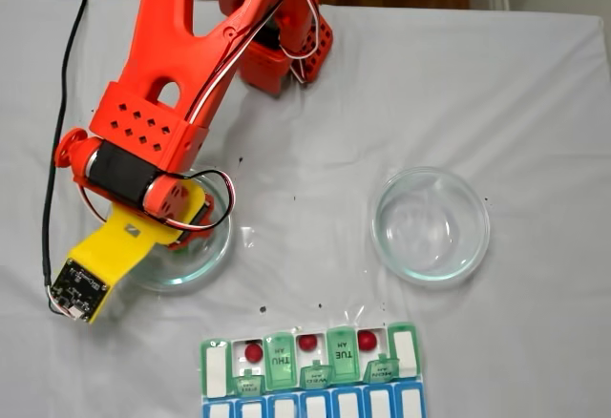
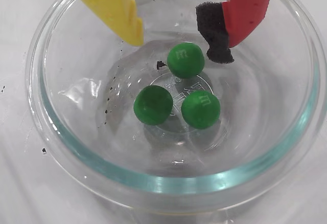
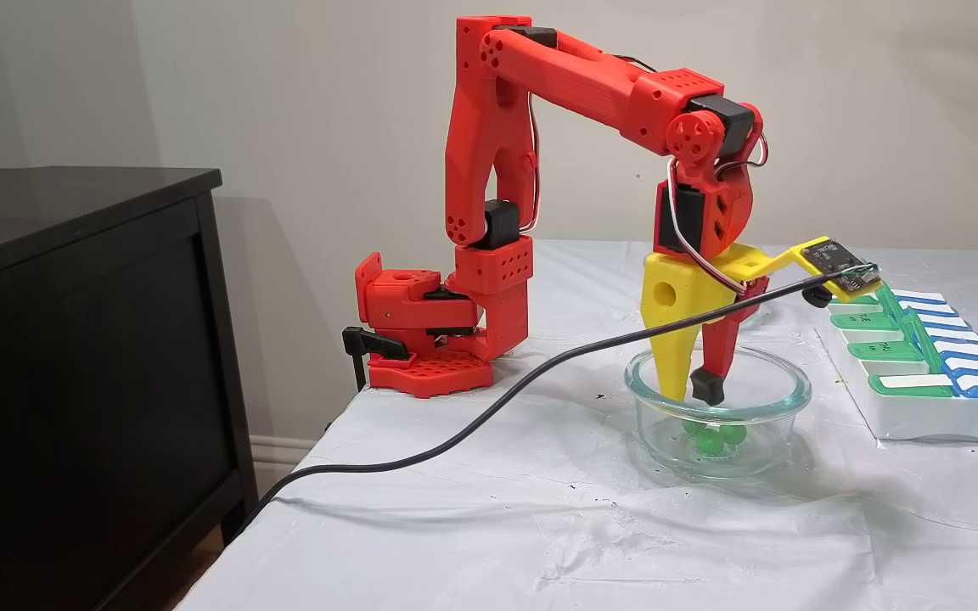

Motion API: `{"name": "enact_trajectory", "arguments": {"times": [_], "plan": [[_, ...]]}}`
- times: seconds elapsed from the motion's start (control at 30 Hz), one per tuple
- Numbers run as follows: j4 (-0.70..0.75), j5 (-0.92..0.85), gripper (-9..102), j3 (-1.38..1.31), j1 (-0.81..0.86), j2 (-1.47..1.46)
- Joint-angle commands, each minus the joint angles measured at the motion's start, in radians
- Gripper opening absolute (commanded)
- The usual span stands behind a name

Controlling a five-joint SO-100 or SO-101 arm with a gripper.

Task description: Sort medicines into box.

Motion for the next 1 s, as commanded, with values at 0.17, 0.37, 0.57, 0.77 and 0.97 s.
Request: {"name": "enact_trajectory", "arguments": {"times": [0.17,0.37,0.57,0.77,0.97], "plan": [[-0.057,-0.003,22,0.029,-0.021,0.077],[-0.074,-0.003,22,0.04,-0.02,0.055],[-0.107,-0.006,21,0.074,-0.023,0.064],[-0.124,-0.005,21,0.087,-0.029,0.055],[-0.153,-0.005,21,0.11,-0.031,0.06]]}}
